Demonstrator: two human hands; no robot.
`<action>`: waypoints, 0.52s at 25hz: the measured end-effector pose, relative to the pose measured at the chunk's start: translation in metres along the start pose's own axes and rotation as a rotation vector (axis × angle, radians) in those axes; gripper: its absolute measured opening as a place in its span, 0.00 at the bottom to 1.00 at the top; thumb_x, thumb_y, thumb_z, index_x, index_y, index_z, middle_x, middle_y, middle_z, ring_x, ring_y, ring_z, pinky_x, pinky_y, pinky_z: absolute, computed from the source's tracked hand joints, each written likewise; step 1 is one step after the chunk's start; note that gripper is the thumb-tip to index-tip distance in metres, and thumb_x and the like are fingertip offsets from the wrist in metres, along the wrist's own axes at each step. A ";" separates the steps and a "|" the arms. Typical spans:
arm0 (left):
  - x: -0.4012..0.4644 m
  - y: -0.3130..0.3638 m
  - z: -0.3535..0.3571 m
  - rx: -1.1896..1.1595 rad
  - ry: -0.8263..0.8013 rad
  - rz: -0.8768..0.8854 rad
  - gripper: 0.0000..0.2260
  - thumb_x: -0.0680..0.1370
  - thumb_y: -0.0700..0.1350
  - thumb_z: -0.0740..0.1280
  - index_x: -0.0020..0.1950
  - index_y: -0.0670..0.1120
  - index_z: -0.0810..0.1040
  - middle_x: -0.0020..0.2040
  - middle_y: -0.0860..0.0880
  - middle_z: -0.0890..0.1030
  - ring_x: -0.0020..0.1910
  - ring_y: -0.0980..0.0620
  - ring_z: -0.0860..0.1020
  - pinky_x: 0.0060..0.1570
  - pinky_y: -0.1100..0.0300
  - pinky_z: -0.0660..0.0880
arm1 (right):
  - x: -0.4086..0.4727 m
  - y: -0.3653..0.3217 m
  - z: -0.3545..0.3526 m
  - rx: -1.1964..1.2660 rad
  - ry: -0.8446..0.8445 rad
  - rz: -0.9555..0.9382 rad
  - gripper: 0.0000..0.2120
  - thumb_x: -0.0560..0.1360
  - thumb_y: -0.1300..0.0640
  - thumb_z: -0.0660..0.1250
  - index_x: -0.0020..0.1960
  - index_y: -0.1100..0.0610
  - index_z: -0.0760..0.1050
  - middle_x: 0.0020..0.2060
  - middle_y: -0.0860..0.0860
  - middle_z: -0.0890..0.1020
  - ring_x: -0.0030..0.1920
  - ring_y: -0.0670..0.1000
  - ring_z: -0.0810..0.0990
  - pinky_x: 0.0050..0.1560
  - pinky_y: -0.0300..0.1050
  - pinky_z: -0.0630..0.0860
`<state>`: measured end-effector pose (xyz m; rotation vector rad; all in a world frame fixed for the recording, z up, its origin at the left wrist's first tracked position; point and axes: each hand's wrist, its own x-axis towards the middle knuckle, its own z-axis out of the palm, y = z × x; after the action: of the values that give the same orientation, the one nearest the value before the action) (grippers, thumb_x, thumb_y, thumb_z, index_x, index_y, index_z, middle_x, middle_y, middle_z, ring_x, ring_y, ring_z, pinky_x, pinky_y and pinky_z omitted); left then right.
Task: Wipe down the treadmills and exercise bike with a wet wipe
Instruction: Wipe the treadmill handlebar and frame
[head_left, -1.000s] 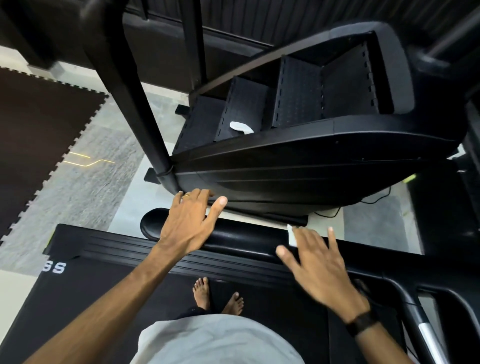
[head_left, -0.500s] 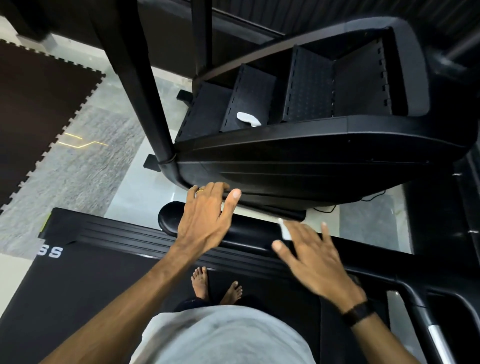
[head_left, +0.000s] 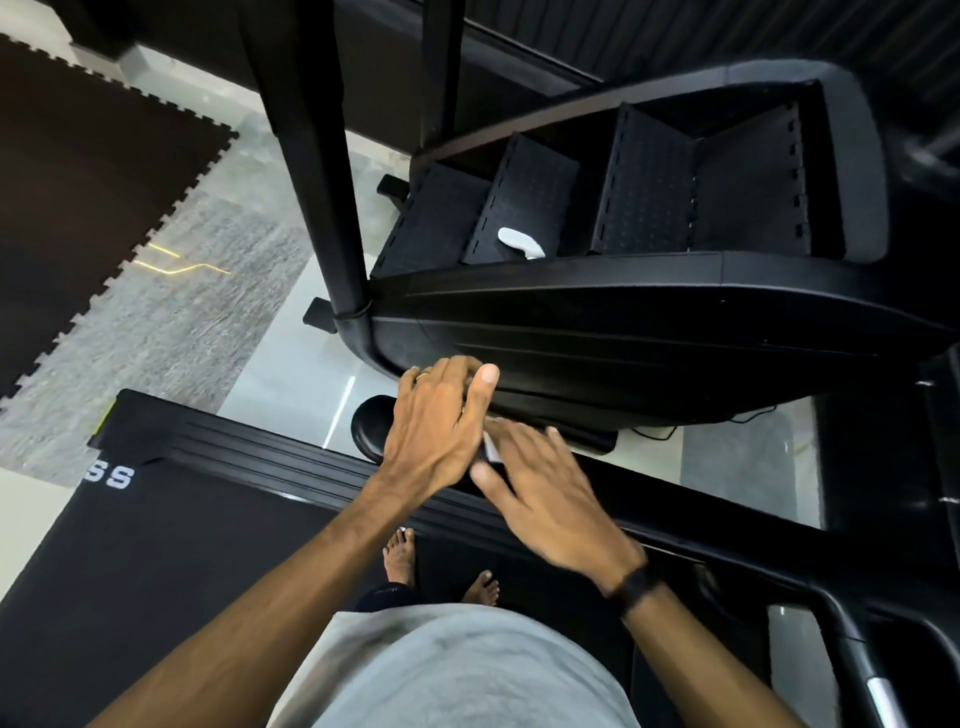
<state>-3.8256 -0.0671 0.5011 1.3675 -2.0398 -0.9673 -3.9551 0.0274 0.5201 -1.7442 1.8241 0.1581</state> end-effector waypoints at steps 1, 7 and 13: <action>0.000 0.000 0.000 -0.005 -0.010 -0.004 0.34 0.79 0.69 0.37 0.55 0.49 0.75 0.48 0.56 0.77 0.51 0.56 0.74 0.68 0.50 0.63 | -0.023 0.009 0.000 -0.075 0.023 0.005 0.39 0.75 0.28 0.31 0.82 0.44 0.44 0.81 0.44 0.51 0.81 0.46 0.46 0.79 0.54 0.39; 0.000 0.005 0.007 0.071 -0.117 0.031 0.36 0.79 0.69 0.38 0.58 0.48 0.76 0.51 0.53 0.80 0.55 0.52 0.77 0.73 0.44 0.57 | -0.027 0.074 -0.025 -0.053 -0.021 0.397 0.58 0.63 0.20 0.24 0.77 0.50 0.64 0.75 0.51 0.71 0.76 0.51 0.65 0.79 0.59 0.41; 0.010 0.029 0.024 0.006 -0.178 0.060 0.30 0.80 0.66 0.42 0.58 0.49 0.76 0.54 0.53 0.80 0.58 0.52 0.76 0.72 0.43 0.58 | -0.046 0.010 0.015 -0.151 0.116 0.116 0.47 0.75 0.25 0.30 0.82 0.54 0.47 0.81 0.52 0.52 0.81 0.51 0.45 0.78 0.64 0.38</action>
<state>-3.8638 -0.0622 0.5092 1.2542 -2.2019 -1.0911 -3.9614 0.0757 0.5275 -1.7823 2.0459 0.2520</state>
